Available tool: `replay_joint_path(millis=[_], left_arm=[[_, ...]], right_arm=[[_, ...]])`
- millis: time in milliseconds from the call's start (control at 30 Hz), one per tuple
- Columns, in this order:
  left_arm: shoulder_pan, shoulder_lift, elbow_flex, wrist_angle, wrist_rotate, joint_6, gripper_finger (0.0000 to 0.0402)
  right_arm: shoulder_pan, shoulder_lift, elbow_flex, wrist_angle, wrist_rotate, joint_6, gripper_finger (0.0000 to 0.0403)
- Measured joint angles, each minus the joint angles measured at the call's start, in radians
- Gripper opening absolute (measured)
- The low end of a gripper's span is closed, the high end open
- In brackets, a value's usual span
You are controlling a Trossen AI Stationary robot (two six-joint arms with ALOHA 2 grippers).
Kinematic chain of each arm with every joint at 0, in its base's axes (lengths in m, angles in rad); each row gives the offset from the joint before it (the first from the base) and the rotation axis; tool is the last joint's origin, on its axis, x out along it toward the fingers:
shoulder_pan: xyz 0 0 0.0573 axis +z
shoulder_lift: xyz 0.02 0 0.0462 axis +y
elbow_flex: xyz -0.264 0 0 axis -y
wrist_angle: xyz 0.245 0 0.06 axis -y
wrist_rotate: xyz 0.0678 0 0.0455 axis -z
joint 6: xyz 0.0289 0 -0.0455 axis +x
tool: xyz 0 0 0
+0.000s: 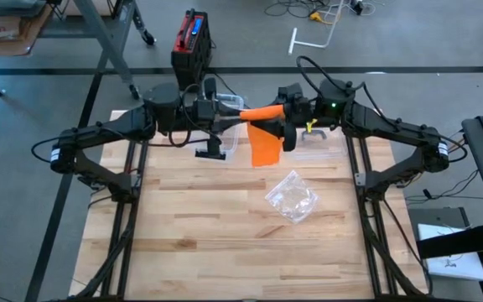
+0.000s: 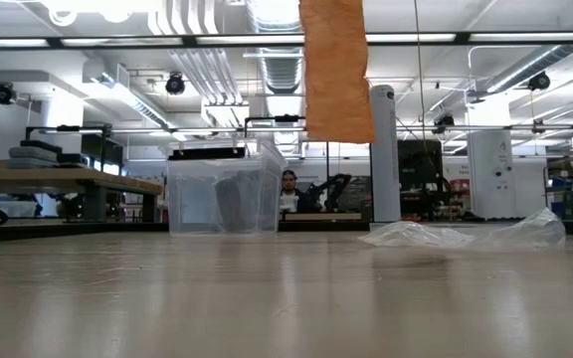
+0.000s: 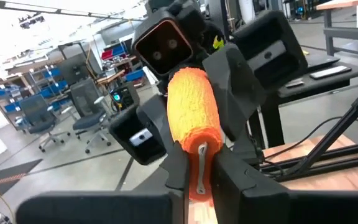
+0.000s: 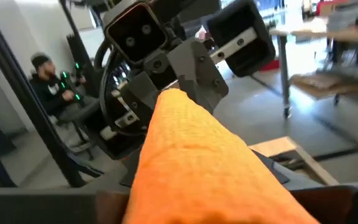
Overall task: Roll bandage
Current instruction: Roll the orange bandage
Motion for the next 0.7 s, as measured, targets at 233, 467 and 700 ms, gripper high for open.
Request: replay_joint_path(millis=[233, 467, 700], left_arm=[[0.0, 0.003, 0.0, 0.004, -0.008, 0.019, 0.0054], [0.0, -0.002, 0.0, -0.008, -0.014, 0.019, 0.0054], [-0.001, -0.018, 0.0, -0.005, -0.012, -0.005, 0.0048]], right_arm=[[0.0, -0.003, 0.0, 0.003, -0.001, 0.196, 0.0217], [0.0, -0.015, 0.0, -0.012, -0.009, 0.215, 0.0271], [0.0, -0.034, 0.0, -0.008, -0.009, 0.15, 0.0308]])
